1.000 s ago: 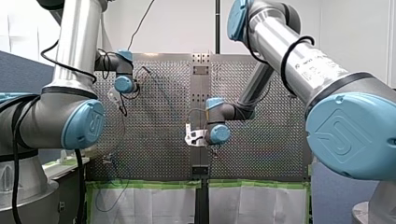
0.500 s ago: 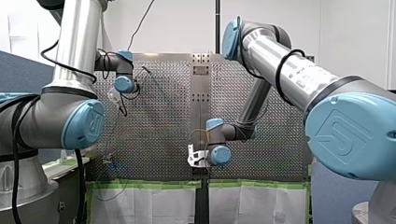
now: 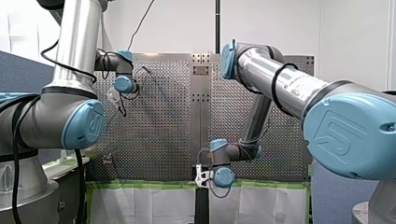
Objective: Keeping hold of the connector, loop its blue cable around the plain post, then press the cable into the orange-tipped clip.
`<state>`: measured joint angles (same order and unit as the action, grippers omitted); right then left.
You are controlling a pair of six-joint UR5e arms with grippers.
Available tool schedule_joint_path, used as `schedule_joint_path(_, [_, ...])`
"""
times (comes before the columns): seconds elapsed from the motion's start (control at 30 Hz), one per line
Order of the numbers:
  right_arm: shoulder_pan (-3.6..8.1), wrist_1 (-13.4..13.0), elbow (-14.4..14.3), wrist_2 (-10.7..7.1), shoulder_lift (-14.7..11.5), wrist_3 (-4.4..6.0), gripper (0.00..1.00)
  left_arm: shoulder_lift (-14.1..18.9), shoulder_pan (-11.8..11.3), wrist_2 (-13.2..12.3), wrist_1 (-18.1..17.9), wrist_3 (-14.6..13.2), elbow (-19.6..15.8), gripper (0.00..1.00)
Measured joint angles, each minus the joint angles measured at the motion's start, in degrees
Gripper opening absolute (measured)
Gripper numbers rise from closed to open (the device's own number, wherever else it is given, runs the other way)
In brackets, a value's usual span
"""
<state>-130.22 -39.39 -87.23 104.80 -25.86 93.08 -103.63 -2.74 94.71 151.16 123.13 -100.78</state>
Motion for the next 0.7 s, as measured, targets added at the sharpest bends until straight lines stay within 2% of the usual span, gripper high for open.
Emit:
schedule_joint_path(0.2, [1.21,-2.98,-2.28,0.97,3.35,1.07,0.0,0.01,-0.06,0.0,0.05,0.06,0.01,0.84])
schedule_joint_path(0.37, [2.44,-5.4,-3.92,0.93,4.37,1.93,0.0,0.0,-0.1,-0.01,0.1,0.1,0.0,0.84])
schedule_joint_path(0.53, [3.39,-6.21,-4.18,0.68,4.51,2.12,0.0,0.02,-0.19,-0.14,0.12,0.23,0.0,0.84])
schedule_joint_path(0.7, [3.95,-6.65,-4.47,0.45,4.53,1.63,0.0,0.01,-0.21,-0.12,0.18,0.26,-0.01,0.84])
